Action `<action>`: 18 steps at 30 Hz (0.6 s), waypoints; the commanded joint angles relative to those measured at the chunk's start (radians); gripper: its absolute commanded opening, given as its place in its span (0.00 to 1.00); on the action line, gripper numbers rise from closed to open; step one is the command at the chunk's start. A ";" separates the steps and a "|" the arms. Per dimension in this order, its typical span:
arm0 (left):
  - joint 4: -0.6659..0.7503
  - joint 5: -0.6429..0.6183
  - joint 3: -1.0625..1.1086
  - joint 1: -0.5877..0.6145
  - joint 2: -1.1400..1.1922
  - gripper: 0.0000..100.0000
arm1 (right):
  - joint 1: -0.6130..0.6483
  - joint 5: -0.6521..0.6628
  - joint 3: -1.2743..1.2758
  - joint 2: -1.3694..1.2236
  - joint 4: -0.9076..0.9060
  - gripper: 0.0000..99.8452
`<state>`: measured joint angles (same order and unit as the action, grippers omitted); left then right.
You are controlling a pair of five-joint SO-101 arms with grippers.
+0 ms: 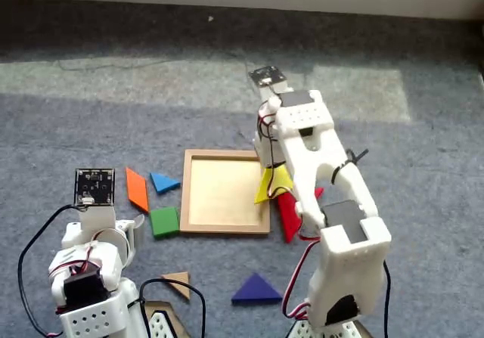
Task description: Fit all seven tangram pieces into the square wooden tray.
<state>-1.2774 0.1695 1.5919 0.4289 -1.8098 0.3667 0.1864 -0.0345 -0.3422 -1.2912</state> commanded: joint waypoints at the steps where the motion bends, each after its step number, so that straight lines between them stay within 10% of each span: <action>1: 0.015 0.008 -0.008 0.015 -0.002 0.29 | 0.088 -0.015 -0.048 0.061 -0.044 0.01; 8: 0.015 0.008 -0.008 0.015 -0.002 0.29 | 0.154 -0.011 -0.058 0.076 -0.107 0.01; 18: 0.015 0.008 -0.008 0.015 -0.002 0.29 | -0.077 -0.008 -0.044 0.260 -0.084 0.01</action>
<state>-1.2774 0.1695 1.5919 0.4289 -1.8098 0.3836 0.1818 -0.0391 -0.1427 -1.4016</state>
